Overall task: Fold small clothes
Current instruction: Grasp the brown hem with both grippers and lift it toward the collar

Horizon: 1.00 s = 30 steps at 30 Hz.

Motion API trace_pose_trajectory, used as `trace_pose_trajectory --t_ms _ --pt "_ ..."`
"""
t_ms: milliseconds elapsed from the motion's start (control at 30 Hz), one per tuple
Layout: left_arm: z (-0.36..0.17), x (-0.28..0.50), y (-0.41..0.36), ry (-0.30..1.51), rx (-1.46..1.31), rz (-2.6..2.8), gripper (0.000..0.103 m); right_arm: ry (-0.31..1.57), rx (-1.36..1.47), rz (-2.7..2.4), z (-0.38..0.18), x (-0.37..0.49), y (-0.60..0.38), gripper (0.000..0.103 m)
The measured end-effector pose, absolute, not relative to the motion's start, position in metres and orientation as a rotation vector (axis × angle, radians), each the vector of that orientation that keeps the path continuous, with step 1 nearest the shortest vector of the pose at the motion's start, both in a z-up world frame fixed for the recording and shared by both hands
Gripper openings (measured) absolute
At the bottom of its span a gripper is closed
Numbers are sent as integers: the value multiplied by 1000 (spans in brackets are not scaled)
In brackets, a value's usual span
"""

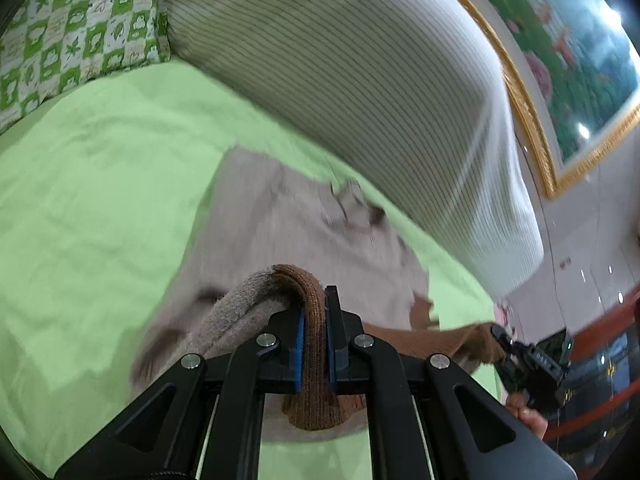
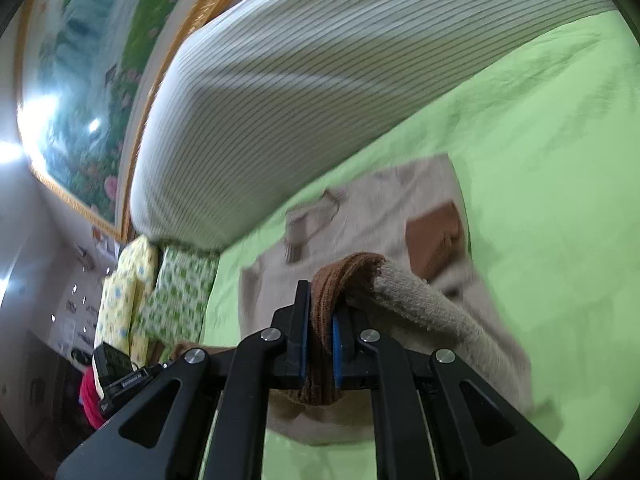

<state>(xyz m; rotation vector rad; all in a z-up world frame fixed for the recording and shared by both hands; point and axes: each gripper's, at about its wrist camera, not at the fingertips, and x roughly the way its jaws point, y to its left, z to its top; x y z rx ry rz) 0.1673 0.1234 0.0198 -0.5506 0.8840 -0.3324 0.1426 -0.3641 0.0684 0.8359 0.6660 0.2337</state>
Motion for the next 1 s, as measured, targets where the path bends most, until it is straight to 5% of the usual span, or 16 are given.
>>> trace_pose_trajectory --t_ms 533,667,733,800,1000 --pt "-27 338 102 930 -473 -205 9 787 782 130 31 304 -386 14" --pt "-36 354 101 951 -441 -189 25 841 760 64 27 317 -388 28" --pt "-35 356 103 951 -453 -198 37 782 772 27 34 312 -396 54" --pt "-26 350 107 927 -454 -177 54 733 787 5 37 306 -405 68" --pt "-6 320 128 884 -419 -122 72 712 787 11 47 272 -415 68"
